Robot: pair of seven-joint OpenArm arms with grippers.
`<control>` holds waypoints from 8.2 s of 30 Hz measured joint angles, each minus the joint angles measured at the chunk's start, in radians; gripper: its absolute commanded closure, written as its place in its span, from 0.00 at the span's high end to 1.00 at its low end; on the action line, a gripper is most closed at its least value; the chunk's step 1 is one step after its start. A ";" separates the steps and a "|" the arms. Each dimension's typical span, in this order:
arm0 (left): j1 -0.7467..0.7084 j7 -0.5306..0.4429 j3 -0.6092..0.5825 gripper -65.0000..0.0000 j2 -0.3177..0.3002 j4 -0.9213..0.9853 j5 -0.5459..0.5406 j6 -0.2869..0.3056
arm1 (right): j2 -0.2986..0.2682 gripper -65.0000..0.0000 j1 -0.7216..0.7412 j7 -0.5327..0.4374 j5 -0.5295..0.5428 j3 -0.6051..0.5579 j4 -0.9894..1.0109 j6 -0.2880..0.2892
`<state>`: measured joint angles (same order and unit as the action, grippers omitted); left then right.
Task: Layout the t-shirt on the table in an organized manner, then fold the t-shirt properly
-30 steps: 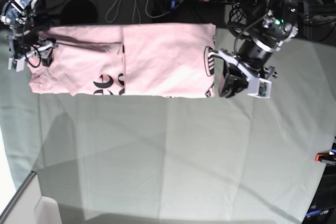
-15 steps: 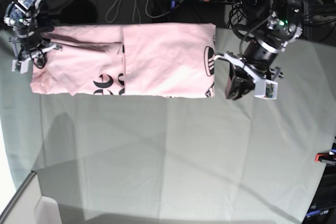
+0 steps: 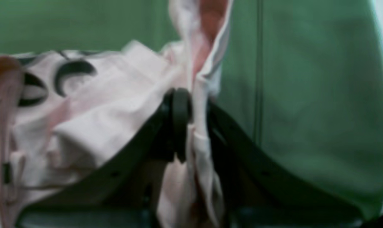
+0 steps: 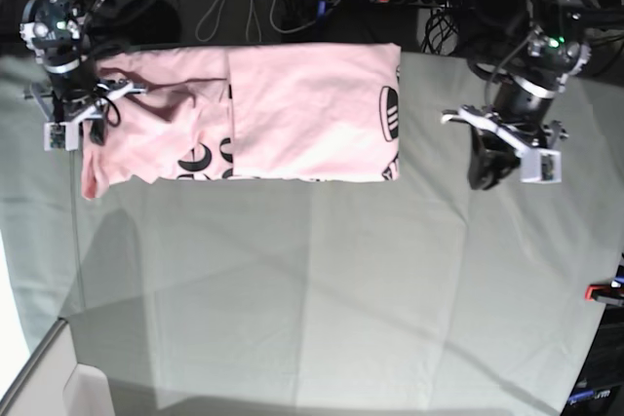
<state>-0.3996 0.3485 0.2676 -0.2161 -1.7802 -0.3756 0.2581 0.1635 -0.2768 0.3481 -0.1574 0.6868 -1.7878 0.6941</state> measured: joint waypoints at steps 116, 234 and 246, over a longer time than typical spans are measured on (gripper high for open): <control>-0.140 0.051 0.283 0.49 0.011 0.027 -0.423 -0.007 | -0.194 0.52 -0.159 0.129 0.023 -0.839 -0.116 -0.002; 0.306 0.238 0.298 0.00 0.146 0.042 0.684 0.443 | 0.004 0.00 -0.129 0.163 0.017 0.232 -0.132 0.008; -0.098 0.212 0.637 0.00 0.257 0.274 0.679 0.433 | 0.003 0.00 -0.145 0.278 0.032 0.266 0.185 0.008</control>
<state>-0.4980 0.5610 0.9047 0.0406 -1.5066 0.3038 0.6914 0.1661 -0.4221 0.6262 -0.1253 0.9524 -1.6024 0.7021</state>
